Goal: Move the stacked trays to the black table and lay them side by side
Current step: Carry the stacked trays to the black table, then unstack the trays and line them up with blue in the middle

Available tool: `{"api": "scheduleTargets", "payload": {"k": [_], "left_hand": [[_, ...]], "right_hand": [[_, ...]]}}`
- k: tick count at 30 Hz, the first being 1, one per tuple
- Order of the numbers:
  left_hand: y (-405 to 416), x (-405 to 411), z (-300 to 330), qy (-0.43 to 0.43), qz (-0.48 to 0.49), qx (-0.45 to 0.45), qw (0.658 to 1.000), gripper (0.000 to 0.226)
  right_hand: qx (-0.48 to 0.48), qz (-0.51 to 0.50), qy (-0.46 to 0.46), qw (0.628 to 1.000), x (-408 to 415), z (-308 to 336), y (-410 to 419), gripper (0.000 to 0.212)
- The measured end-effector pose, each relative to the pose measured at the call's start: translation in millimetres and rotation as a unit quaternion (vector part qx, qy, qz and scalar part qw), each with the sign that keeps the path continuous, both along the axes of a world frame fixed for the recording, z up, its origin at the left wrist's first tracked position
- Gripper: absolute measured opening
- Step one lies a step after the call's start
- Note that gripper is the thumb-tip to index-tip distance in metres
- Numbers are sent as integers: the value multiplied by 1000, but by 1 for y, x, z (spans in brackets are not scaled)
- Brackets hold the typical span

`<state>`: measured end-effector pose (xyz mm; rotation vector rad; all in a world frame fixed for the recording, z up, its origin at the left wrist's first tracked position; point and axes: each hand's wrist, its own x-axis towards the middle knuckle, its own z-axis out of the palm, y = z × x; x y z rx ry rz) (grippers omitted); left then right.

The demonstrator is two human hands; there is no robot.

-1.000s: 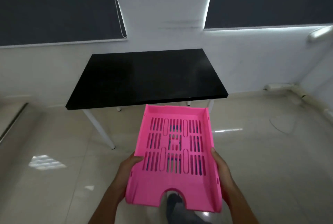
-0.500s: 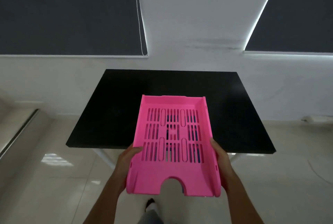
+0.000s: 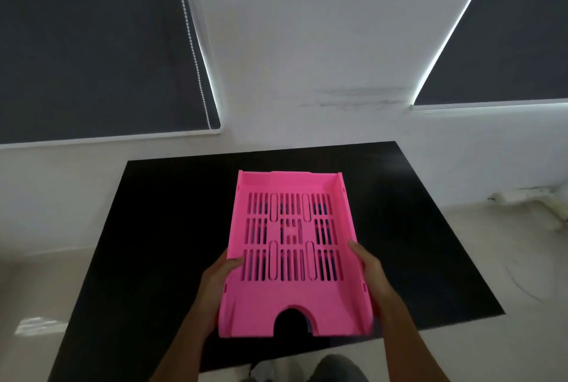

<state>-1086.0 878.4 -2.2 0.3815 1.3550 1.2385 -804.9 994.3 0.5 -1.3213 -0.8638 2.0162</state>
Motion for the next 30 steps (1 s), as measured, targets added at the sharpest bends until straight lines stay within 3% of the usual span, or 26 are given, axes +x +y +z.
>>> {"api": "scheduleTargets", "payload": {"k": [6,10,14,24,28,30], "left_hand": [[37,-11,-2,8,-2,-7,1000,74],[57,-13,6,61,-7,10,998,41],[74,-5,21,139,2,21,990,42],[143,60,68,251,-12,42,967,37],[181,119,66,267,-55,27,962,77],[196,151,65,263,-82,20,961,74]], "right_hand": [[-2,5,-32,999,-15,-5,49,64],[91,29,-135,986,-24,11,77,34],[242,64,-234,940,-32,23,84,29],[275,10,-204,940,34,56,131,27],[267,-15,-222,938,95,64,162,26],[262,-20,-236,936,128,63,174,34]]}}
